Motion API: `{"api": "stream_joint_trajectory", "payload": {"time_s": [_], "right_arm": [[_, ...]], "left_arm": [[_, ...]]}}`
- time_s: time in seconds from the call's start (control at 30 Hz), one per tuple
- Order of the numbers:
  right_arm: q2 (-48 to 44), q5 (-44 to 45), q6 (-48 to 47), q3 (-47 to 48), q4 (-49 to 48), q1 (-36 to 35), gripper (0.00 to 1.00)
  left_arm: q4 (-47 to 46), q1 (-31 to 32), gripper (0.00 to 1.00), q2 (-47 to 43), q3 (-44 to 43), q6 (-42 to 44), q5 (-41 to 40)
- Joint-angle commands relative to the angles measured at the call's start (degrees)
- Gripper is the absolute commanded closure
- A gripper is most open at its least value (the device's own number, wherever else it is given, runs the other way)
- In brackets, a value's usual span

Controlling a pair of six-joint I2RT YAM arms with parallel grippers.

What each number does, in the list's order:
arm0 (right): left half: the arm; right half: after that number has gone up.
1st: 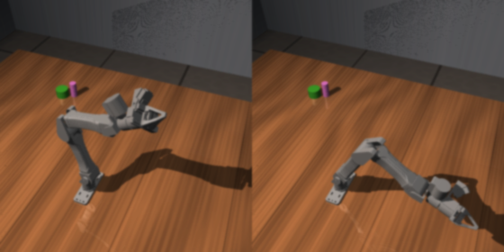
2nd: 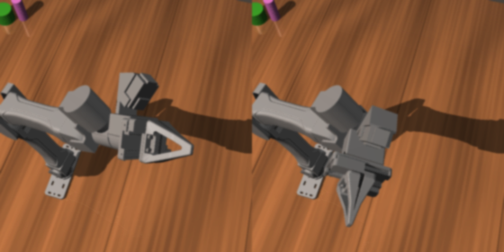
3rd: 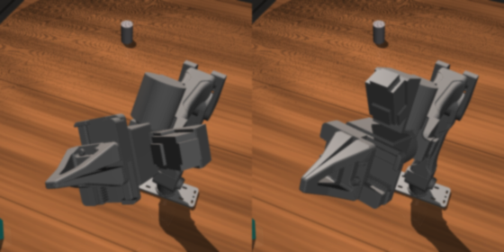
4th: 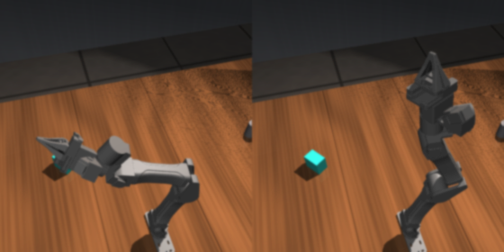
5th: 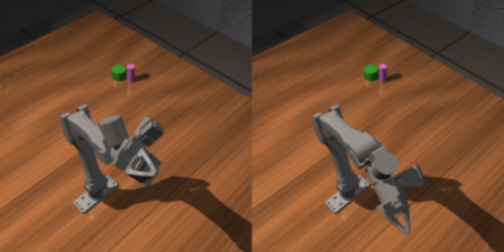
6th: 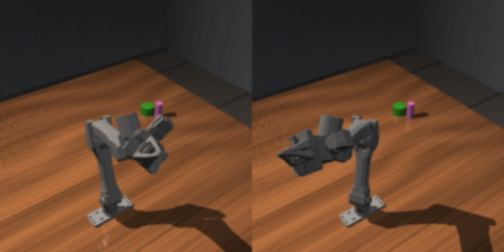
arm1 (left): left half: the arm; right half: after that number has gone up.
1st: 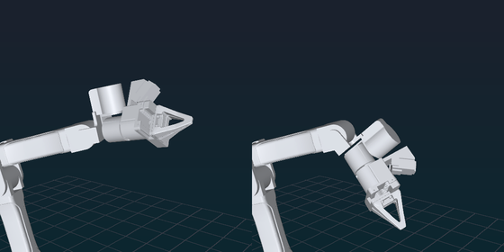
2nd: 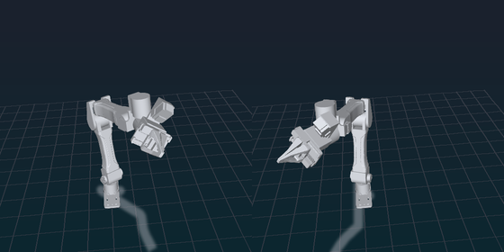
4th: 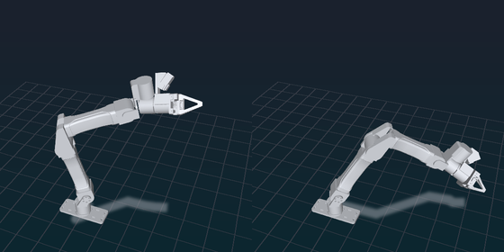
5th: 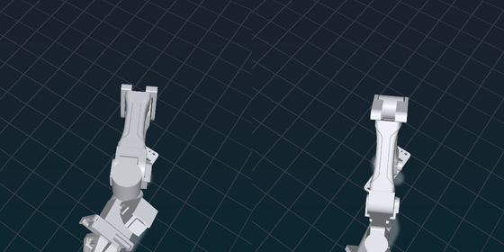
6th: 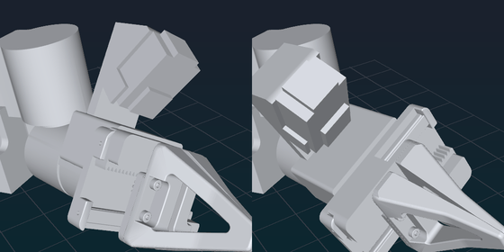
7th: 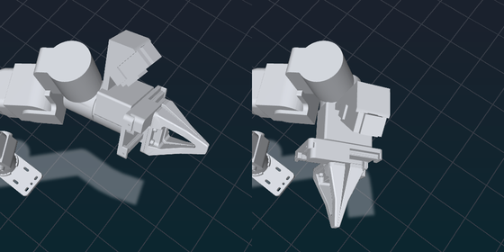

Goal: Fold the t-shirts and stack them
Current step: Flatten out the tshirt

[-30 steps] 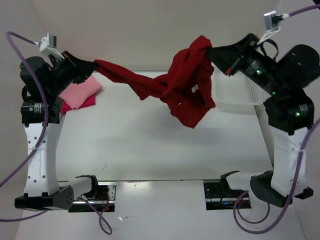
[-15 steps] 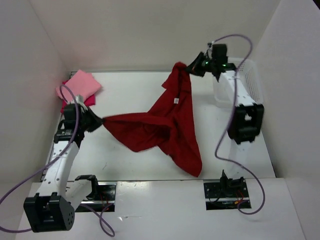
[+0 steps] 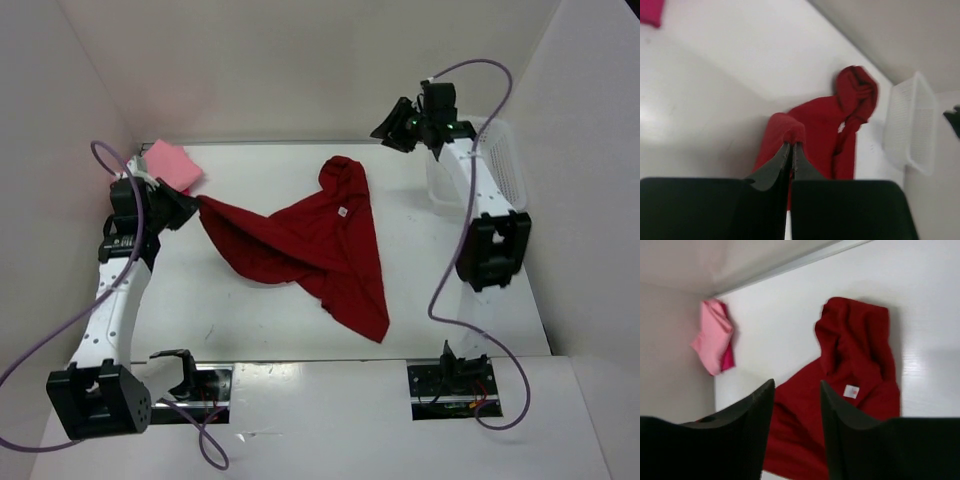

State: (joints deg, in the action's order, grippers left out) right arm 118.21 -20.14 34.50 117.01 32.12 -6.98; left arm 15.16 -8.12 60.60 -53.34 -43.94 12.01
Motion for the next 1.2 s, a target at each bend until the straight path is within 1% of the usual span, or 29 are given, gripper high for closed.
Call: {"api": "stream_joint_trajectory", "payload": {"time_s": [0.0,0.03,0.07,0.1,0.13,0.17,0.2,0.27,0.3,0.33,0.37,0.4,0.43,0.47,0.5,0.53,0.57,0.6,0.63,0.7,0.73,0.83,0.87,0.9,0.93,0.97,1.0,1.07,1.17], "right_arm": [[-14.82,2.12,-0.23,-18.91,-6.34,-0.49,0.56],[-17.64,2.12,0.30,-23.19,-9.76,-0.49,0.64],[-22.10,2.12,0.30,-26.80,-10.40,-0.49,0.72],[-23.45,2.12,-0.31,-32.14,-10.41,-0.49,0.82],[-24.42,1.51,-0.31,-34.37,-10.41,-1.10,0.95],[-25.65,0.64,-0.92,-36.48,-9.89,-1.97,0.96],[-25.66,-0.15,-1.45,-40.07,-9.88,-2.76,0.96],[-25.66,-0.16,-2.42,-44.56,-9.27,-6.19,0.83],[-24.79,0.53,-3.12,-45.98,-9.27,-7.24,0.75],[-24.09,0.54,-3.12,-47.30,-10.14,-8.04,0.64],[-23.47,-0.33,-3.12,-49.49,-12.93,-9.09,0.46],[-22.16,-1.03,-2.52,-49.51,-13.92,-9.71,0.40],[-21.37,-1.74,-2.51,-49.51,-13.93,-10.32,0.37],[-20.40,-1.74,-2.51,-46.64,-13.93,-12.85,0.30],[-18.04,-0.35,-3.21,-44.78,-13.93,-14.45,0.28],[-16.45,1.92,-3.21,-42.68,-12.79,-15.94,0.26],[-14.70,1.95,-3.82,-38.74,-12.17,-18.65,0.26],[-13.03,1.95,-3.83,-36.96,-11.65,-19.99,0.26],[-9.44,1.95,-3.83,-35.29,-11.03,-21.39,0.25],[-5.99,4.49,-3.83,-30.81,-11.03,-24.99,0.24],[-2.67,5.54,-2.96,-29.40,-11.03,-25.79,0.24],[3.48,8.97,-0.49,-23.07,-9.98,-27.12,0.24],[5.08,11.59,0.21,-19.31,-9.10,-27.12,0.25],[6.66,12.57,0.74,-17.54,-8.22,-27.12,0.30],[8.33,13.10,0.74,-15.69,-5.95,-27.12,0.31],[11.74,14.15,0.74,-11.58,-4.54,-27.12,0.33],[13.26,14.16,0.74,-10.06,-3.65,-27.12,0.38],[16.34,14.16,1.27,-7.33,-2.86,-27.12,0.42],[17.49,14.16,2.41,-6.18,-3.38,-27.12,0.59]], "left_arm": [[-9.17,-0.49,1.00,4.07,-6.23,-4.74,3.80],[-10.23,-0.49,1.00,5.31,-10.51,-5.36,3.81],[-11.54,0.03,1.00,6.54,-13.16,-5.89,4.42],[-11.55,0.03,1.00,9.33,-16.15,-5.89,4.43],[-11.55,0.99,1.00,10.75,-19.22,-5.89,4.43],[-12.34,2.13,1.00,11.99,-22.04,-6.50,4.43],[-13.04,2.14,1.00,14.00,-26.85,-7.29,5.30],[-13.05,2.93,1.00,14.64,-29.35,-7.99,5.92],[-13.05,2.93,1.00,14.64,-29.36,-8.00,6.44],[-13.05,2.93,1.00,13.85,-27.71,-8.00,6.45],[-13.05,3.46,1.00,12.10,-25.69,-7.22,6.45],[-13.05,3.46,1.00,11.04,-23.32,-6.69,6.45],[-12.44,3.46,1.00,9.90,-17.90,-5.99,6.45],[-12.43,3.46,1.00,7.98,-14.98,-5.98,5.75],[-12.43,3.46,1.00,7.09,-12.43,-5.98,5.22],[-12.43,3.46,1.00,6.29,-10.23,-5.28,5.22],[-12.43,3.46,1.00,4.98,-6.72,-5.28,4.52],[-11.91,3.46,1.00,4.36,-5.47,-5.28,3.99],[-11.91,3.46,1.00,4.35,-4.67,-5.28,3.99],[-11.91,3.46,1.00,3.56,-3.97,-5.28,3.99],[-11.91,3.46,1.00,2.95,-3.96,-5.28,3.99],[-11.91,3.46,1.00,2.95,-3.96,-5.28,3.99],[-11.91,3.46,1.00,2.95,-4.48,-5.28,3.99],[-11.91,3.46,1.00,2.95,-4.49,-5.28,3.99],[-11.91,3.46,1.00,2.95,-4.49,-5.28,3.99],[-11.91,3.46,1.00,2.95,-4.49,-5.28,3.99],[-12.43,3.46,1.00,2.95,-4.49,-5.28,3.99],[-12.96,3.46,1.00,2.95,-3.96,-5.28,3.99],[-13.49,3.46,1.00,2.95,-3.96,-5.80,4.60]]}}
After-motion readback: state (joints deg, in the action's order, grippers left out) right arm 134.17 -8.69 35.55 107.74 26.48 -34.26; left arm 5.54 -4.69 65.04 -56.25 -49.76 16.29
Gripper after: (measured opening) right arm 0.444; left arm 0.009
